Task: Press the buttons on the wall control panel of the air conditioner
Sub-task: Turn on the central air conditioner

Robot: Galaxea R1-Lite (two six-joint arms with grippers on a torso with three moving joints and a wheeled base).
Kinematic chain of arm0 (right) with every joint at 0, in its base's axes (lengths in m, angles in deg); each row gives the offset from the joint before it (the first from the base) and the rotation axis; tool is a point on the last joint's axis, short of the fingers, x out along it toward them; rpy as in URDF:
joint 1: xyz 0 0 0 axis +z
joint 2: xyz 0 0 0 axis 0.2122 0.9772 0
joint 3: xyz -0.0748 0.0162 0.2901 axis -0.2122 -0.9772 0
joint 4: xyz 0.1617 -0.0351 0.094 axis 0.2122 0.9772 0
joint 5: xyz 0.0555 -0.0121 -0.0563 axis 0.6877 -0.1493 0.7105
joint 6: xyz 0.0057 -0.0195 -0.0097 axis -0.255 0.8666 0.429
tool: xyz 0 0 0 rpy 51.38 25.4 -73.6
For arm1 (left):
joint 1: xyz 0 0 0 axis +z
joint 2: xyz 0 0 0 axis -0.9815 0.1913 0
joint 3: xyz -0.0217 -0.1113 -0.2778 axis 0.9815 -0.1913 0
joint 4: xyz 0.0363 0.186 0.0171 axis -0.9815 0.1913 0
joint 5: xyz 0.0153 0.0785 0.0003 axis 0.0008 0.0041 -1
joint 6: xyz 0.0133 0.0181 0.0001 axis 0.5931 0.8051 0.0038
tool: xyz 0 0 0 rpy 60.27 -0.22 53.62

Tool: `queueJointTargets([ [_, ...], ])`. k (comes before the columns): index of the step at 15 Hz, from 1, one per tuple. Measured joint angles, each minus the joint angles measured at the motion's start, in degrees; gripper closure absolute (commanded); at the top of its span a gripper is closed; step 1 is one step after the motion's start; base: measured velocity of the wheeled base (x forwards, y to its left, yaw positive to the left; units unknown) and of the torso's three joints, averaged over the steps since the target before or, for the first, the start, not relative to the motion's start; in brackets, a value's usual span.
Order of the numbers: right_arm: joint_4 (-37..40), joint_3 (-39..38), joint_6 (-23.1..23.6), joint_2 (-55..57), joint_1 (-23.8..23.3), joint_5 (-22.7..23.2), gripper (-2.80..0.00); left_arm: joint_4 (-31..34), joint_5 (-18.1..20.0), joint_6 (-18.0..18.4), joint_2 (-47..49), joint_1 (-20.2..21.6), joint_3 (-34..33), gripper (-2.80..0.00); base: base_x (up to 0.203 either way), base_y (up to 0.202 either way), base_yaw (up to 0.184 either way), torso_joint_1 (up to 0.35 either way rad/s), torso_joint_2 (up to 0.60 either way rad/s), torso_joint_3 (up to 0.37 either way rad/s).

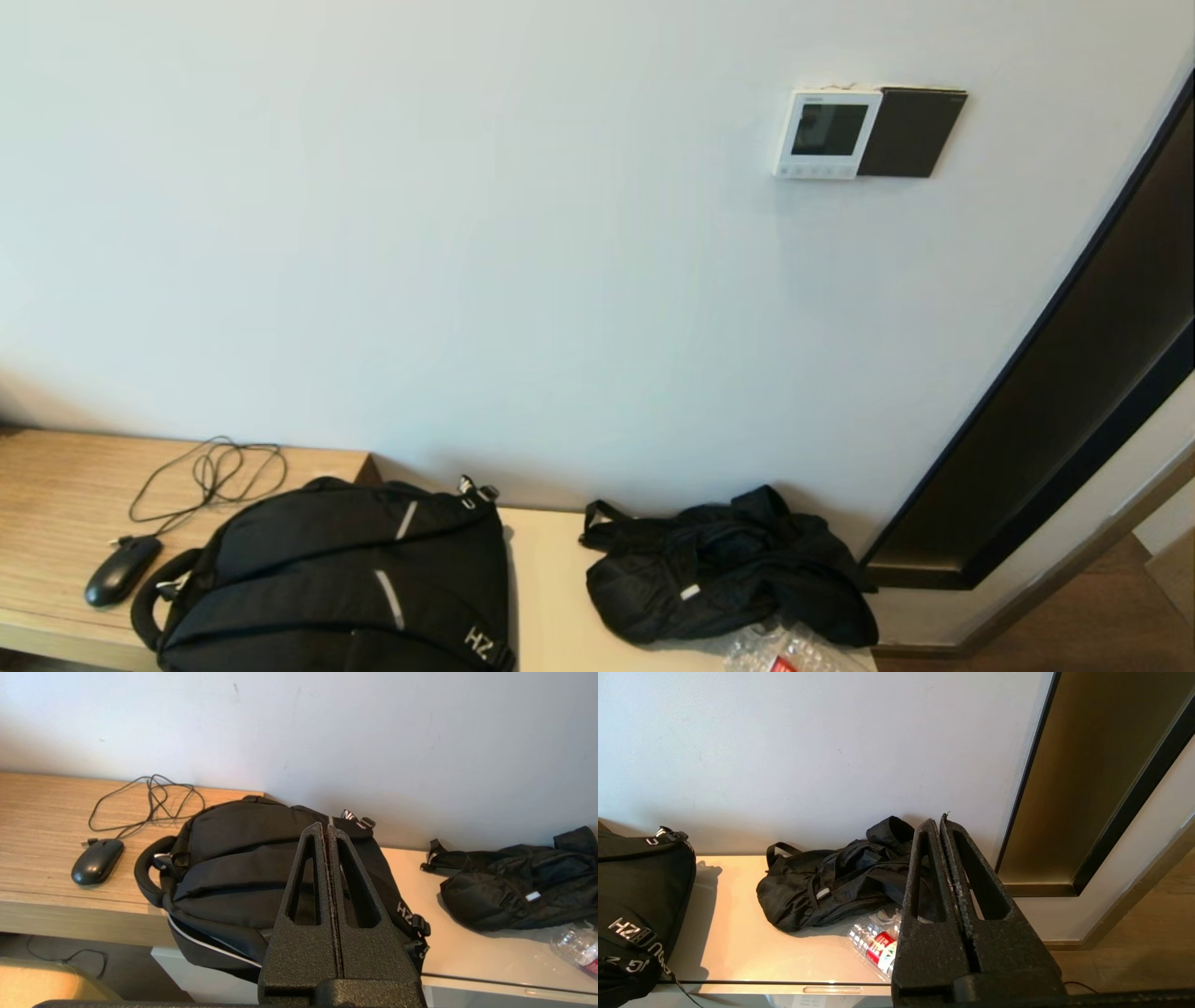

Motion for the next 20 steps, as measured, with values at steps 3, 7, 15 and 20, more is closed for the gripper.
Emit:
queueJointTargets([
  [3, 0.0, 0.0, 0.0, 0.0, 0.0, 0.0, 0.0, 0.0, 0.0, 0.0, 0.0, 0.0, 0.0, 0.0, 0.0, 0.0, 0.0, 0.0, 0.0, 0.0],
  [7, 0.0, 0.0, 0.0, 0.0, 0.0, 0.0, 0.0, 0.0, 0.0, 0.0, 0.0, 0.0, 0.0, 0.0, 0.0, 0.0, 0.0, 0.0, 0.0, 0.0],
  [15, 0.3, 0.7, 0.8, 0.0, 0.0, 0.0, 0.0, 0.0, 0.0, 0.0, 0.0, 0.0, 0.0, 0.0, 0.0, 0.0, 0.0, 0.0, 0.0, 0.0],
  [20, 3.6, 7.0, 1.9, 1.8, 0.0, 0.1, 0.0, 0.0, 0.0, 0.0, 0.0, 0.0, 0.0, 0.0, 0.0, 0.0, 0.0, 0.0, 0.0, 0.0],
])
